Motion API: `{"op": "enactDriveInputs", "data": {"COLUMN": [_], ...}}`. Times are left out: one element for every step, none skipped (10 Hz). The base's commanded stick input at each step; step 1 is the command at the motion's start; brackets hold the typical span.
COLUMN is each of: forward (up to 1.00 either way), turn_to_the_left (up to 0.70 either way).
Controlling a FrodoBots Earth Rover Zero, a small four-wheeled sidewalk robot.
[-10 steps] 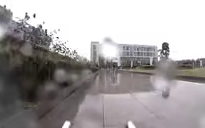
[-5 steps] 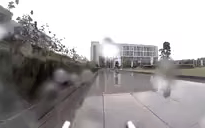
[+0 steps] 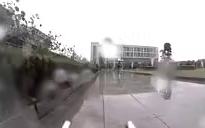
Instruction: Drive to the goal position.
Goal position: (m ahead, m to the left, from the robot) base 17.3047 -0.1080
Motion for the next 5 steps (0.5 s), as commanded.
{"op": "enactDriveInputs", "data": {"forward": [0.70,0.70,0.70,0.70,0.70], "turn_to_the_left": [0.00,0.00,0.00,0.00,0.00]}}
